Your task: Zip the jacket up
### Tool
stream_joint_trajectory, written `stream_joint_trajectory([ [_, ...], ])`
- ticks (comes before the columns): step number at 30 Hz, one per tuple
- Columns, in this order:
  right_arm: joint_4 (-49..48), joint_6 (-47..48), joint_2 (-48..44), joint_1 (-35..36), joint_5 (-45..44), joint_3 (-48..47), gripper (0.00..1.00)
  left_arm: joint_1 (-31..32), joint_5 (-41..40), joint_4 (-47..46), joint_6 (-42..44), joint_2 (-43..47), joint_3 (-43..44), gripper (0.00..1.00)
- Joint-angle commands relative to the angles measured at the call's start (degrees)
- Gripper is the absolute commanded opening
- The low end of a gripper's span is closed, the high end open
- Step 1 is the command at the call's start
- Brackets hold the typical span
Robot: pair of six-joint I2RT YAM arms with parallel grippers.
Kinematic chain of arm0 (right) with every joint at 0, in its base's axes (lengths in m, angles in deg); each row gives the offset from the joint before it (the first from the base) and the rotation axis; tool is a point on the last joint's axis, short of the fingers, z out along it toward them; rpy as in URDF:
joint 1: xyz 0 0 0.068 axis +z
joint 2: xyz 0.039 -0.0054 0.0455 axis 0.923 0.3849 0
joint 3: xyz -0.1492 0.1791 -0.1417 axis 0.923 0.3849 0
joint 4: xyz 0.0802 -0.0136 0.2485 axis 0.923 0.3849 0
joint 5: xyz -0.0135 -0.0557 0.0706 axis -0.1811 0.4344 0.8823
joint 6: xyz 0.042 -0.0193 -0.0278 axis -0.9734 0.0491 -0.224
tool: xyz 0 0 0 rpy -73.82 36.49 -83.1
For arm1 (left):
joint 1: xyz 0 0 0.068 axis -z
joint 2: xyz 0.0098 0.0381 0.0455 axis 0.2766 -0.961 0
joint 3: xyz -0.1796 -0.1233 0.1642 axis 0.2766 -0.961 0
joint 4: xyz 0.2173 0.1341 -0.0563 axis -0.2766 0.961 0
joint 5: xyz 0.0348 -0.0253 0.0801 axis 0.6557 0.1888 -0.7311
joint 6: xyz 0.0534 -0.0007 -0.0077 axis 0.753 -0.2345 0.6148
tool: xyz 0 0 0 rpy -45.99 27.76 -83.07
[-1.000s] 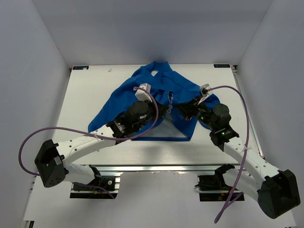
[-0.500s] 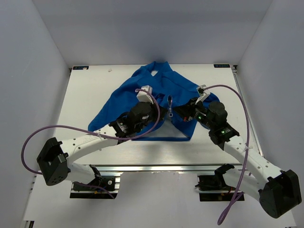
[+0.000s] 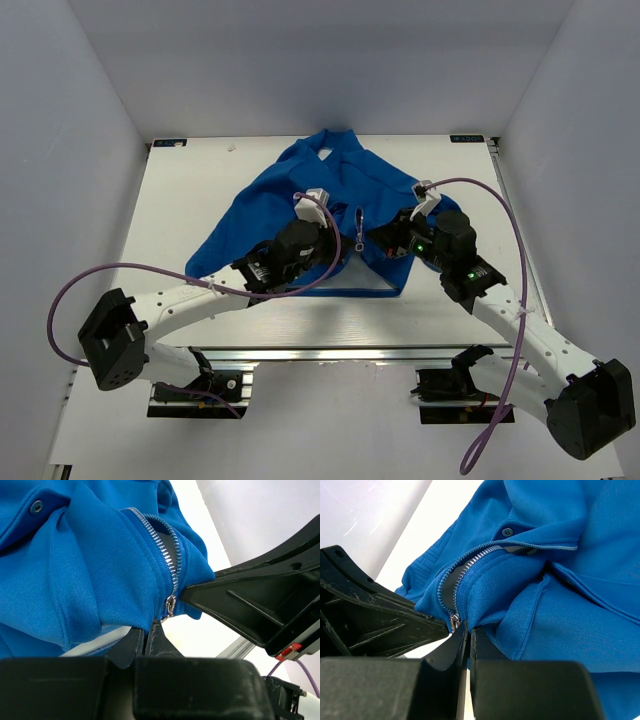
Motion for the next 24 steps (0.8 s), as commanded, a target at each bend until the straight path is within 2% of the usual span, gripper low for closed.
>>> stream_joint_trajectory([
  [1, -4.6, 0.1, -0.8, 0.4, -0.3, -1.8, 0.0, 0.3, 2.9, -0.8, 1.0, 2.3, -0.3, 0.0],
  [11, -5.2, -0.8, 0.6, 0.4, -0.7, -4.4, 0.0, 0.3, 8.1, 3.8, 3.5, 0.5, -0.7, 0.0],
  [18, -4.0, -0.7, 2.1, 0.4, -2.0, -6.1, 0.0, 0.3, 12.0, 11.8, 5.7, -2.3, -0.3, 0.0],
  [24, 4.4, -0.1, 4.1, 0.4, -4.2, -5.3, 0.0, 0.3, 12.1, 11.8, 6.1, -3.4, -2.6, 0.0],
])
